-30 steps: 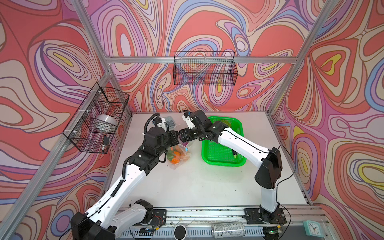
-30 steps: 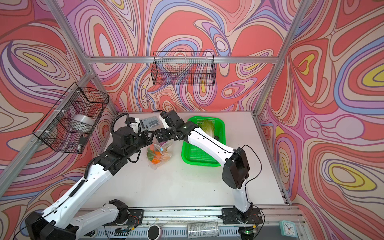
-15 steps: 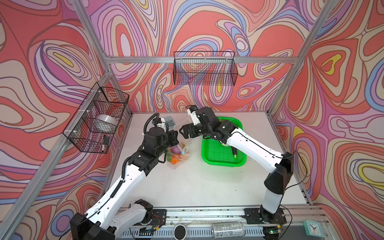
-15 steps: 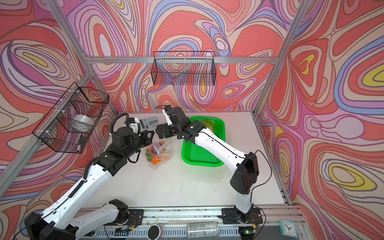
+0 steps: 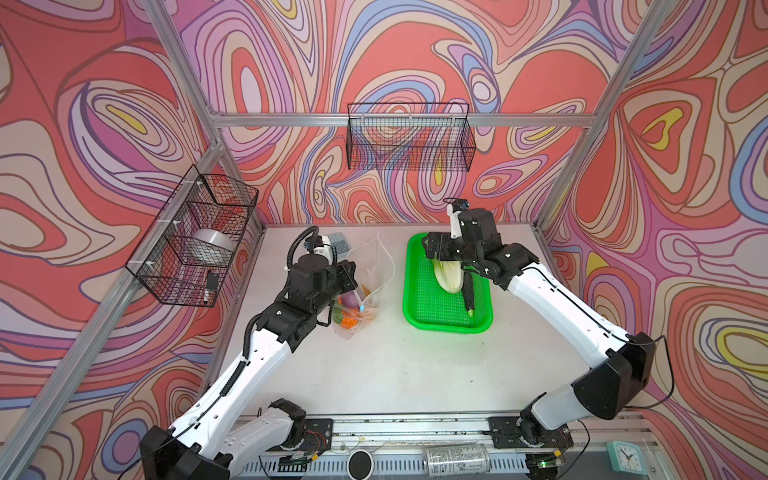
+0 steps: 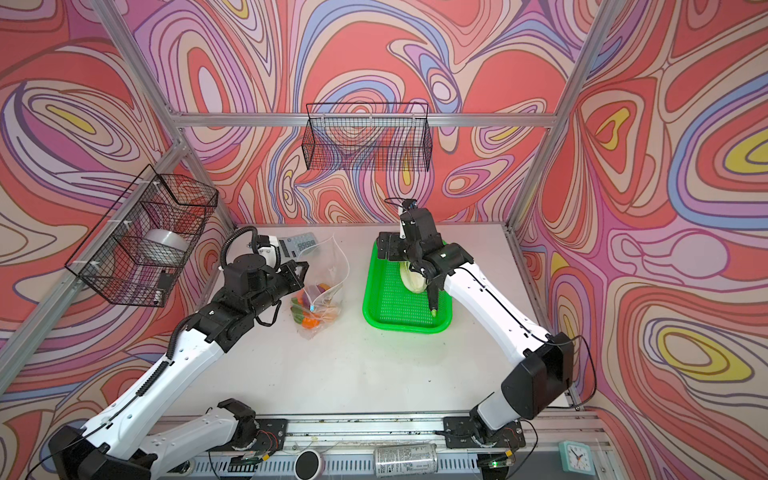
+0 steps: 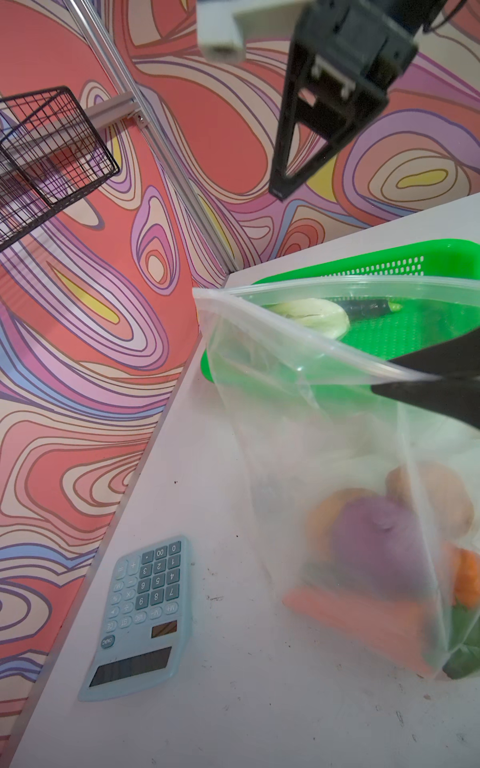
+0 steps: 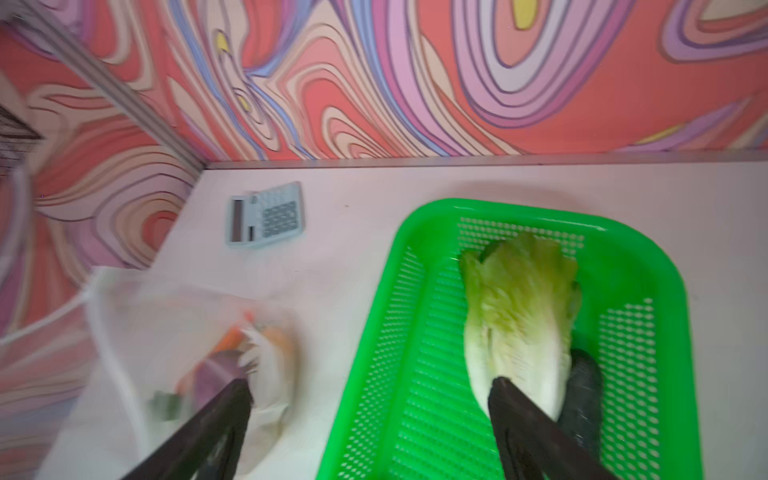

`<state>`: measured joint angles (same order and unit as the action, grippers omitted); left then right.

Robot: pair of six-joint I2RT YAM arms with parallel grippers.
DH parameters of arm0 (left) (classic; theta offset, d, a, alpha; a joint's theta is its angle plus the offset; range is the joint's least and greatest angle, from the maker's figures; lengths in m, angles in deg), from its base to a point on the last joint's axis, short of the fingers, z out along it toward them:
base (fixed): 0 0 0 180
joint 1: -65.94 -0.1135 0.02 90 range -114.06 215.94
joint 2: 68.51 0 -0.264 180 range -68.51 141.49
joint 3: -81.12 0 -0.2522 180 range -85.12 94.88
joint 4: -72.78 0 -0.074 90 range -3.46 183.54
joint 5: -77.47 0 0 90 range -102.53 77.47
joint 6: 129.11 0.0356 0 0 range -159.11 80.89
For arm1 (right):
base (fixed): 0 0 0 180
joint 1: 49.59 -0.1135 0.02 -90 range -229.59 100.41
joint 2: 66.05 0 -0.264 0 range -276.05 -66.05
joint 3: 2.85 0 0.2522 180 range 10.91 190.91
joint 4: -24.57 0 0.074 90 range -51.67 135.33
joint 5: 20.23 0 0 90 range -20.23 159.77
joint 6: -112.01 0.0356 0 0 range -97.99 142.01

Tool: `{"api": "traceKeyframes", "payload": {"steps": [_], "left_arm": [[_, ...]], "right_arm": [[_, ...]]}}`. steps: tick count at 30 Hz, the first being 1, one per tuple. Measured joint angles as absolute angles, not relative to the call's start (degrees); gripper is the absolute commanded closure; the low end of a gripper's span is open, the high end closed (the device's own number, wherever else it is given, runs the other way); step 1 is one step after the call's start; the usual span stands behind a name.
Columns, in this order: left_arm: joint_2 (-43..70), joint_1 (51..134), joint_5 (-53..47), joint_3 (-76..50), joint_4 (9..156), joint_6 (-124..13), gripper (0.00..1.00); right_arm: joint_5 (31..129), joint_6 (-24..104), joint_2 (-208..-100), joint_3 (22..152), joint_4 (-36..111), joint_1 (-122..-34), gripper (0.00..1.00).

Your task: Place the food in the zip-top bag and seal the zipper

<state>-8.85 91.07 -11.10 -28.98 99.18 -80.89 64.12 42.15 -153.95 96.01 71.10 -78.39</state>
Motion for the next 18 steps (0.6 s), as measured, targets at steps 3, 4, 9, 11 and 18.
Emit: {"api": "traceKeyframes", "payload": {"steps": [3, 4, 9, 11, 18], "left_arm": [[-8.9, 91.1, -11.1, -29.0, 99.2, -80.9, 1.0], [-8.9, 91.1, -11.1, -29.0, 99.2, -80.9, 1.0], [-8.9, 91.1, -11.3, -29.0, 99.2, -80.9, 1.0], [-8.9, 91.1, -11.5, -29.0, 99.2, -80.9, 1.0], [-8.9, 91.1, -11.8, -29.0, 99.2, -80.9, 1.0]], "right_arm": [[61.1, 40.1, -154.1, 91.0, 74.1, -76.1, 0.23], [60.4, 39.7, -154.4, 89.9, 75.1, -75.5, 0.26], [58.6, 39.0, -155.9, 88.2, 78.9, -72.7, 0.34], [58.4, 39.1, -157.1, 87.6, 79.5, -72.2, 0.37], [56.2, 40.3, -163.0, 81.8, 79.3, -72.3, 0.51]]}}
